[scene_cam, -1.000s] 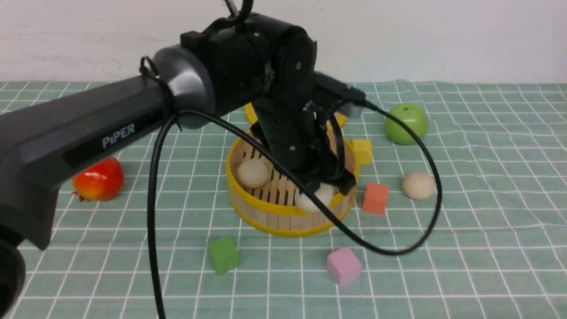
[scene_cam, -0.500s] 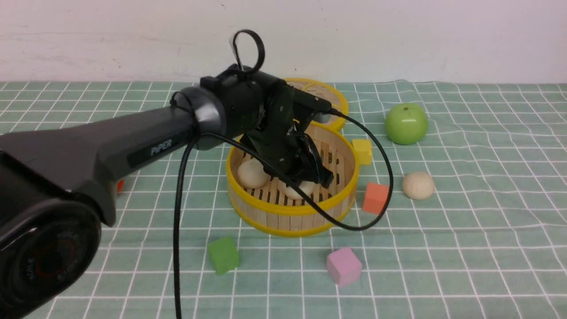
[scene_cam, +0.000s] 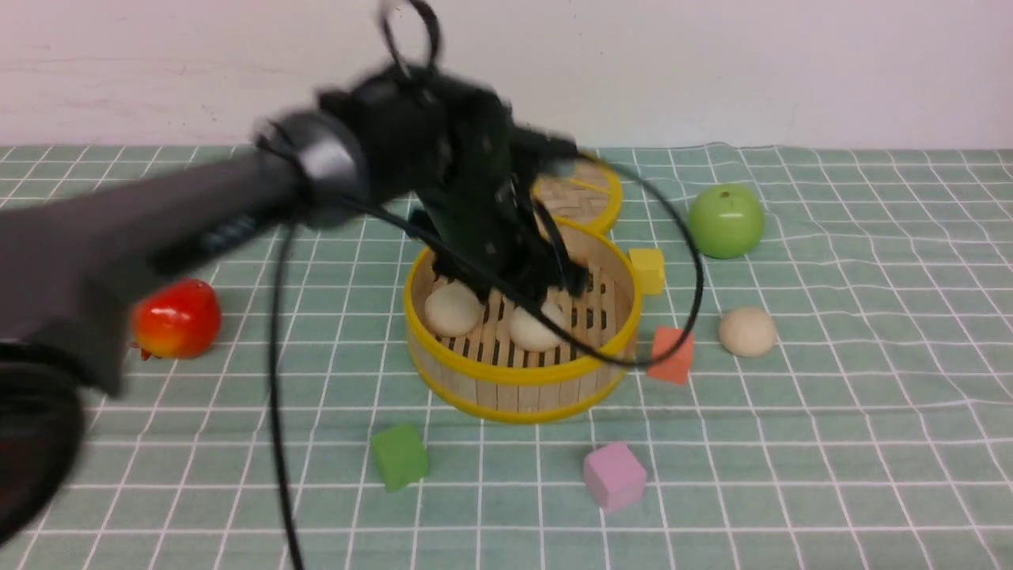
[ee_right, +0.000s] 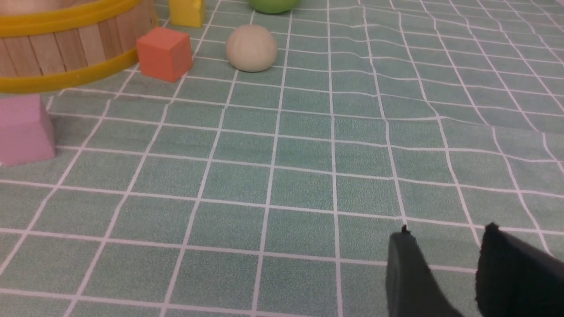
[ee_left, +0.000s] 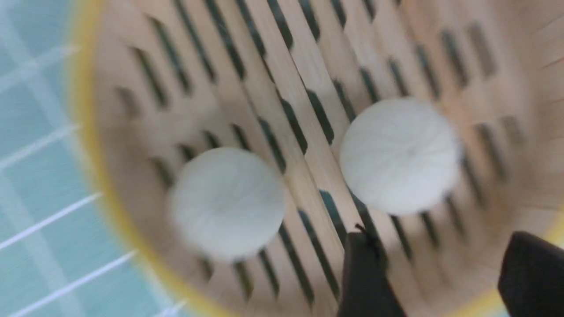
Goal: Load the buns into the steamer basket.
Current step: Use the right arm to grab a steamed stuffed bun
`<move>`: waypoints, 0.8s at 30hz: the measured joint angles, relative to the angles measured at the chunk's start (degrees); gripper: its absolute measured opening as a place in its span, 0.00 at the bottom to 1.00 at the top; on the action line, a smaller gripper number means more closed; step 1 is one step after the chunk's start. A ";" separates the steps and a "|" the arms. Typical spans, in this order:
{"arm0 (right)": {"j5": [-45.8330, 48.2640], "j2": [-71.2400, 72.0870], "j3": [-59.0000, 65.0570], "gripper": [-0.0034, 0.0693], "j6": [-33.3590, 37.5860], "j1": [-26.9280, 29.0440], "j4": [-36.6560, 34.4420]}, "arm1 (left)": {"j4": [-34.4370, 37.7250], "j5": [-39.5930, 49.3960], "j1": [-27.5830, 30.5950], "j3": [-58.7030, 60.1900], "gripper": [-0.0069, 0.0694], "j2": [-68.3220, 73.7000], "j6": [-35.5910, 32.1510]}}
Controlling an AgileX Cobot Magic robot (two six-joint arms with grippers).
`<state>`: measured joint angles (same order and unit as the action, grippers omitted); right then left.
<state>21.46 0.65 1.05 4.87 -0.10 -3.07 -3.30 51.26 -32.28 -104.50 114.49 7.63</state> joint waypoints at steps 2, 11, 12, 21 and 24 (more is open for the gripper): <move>0.00 0.00 0.00 0.38 0.00 0.00 0.00 | -0.14 2.39 0.00 -0.11 0.49 -5.42 0.67; 0.00 0.00 0.00 0.38 0.00 0.00 0.00 | 1.85 4.38 0.00 16.57 0.07 -31.99 1.08; 0.00 0.00 0.00 0.38 0.00 0.00 0.00 | 2.02 4.04 0.00 17.39 0.07 -32.70 1.08; 0.00 0.00 0.00 0.38 0.00 0.00 0.00 | 3.30 -21.30 0.00 58.26 0.07 -63.53 1.08; 0.00 0.00 0.00 0.38 0.00 0.00 0.00 | 4.68 -33.70 0.00 76.02 0.07 -74.96 1.08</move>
<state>21.46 0.65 1.05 4.87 -0.10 -3.07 1.38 17.56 -32.28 -28.48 39.53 8.71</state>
